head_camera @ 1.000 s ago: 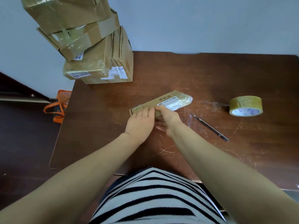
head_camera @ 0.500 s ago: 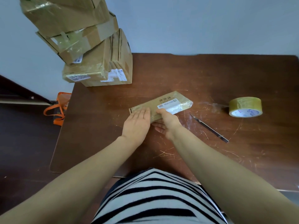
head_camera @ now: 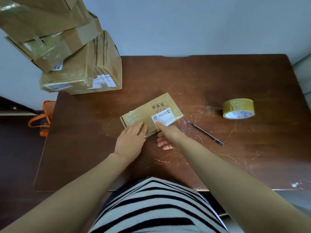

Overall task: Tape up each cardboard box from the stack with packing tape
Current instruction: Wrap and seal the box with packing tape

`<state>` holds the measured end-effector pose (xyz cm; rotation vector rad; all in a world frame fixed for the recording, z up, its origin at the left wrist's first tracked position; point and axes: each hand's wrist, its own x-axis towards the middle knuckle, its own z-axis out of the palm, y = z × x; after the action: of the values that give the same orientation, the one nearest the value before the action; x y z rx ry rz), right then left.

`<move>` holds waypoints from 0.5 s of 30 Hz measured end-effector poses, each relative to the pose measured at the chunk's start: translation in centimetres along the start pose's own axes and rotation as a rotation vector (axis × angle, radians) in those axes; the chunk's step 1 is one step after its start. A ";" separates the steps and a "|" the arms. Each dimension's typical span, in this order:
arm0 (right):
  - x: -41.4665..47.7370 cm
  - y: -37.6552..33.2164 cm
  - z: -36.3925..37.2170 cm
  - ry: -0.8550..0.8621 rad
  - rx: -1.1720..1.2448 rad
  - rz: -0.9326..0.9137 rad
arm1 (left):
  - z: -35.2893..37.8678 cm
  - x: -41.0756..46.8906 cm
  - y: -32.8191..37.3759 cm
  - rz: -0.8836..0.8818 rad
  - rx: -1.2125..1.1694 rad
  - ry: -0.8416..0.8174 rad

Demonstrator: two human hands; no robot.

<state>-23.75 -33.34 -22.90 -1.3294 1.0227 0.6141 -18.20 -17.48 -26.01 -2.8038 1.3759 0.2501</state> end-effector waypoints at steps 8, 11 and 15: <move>-2.1 -3.2 -11.9 0.651 -0.393 -0.522 | -1.1 2.1 1.9 -0.099 0.013 -0.019; -1.8 -5.2 -16.8 0.872 -0.862 -0.494 | -2.0 2.7 1.9 -0.196 -0.047 -0.091; -0.5 -5.9 -19.8 0.770 -1.273 -0.153 | -1.8 3.3 1.9 -0.316 -0.096 -0.161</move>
<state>-23.85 -53.47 -18.18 -2.8929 1.1128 0.6582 -17.46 -21.33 -24.55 -2.9445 0.8971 0.5323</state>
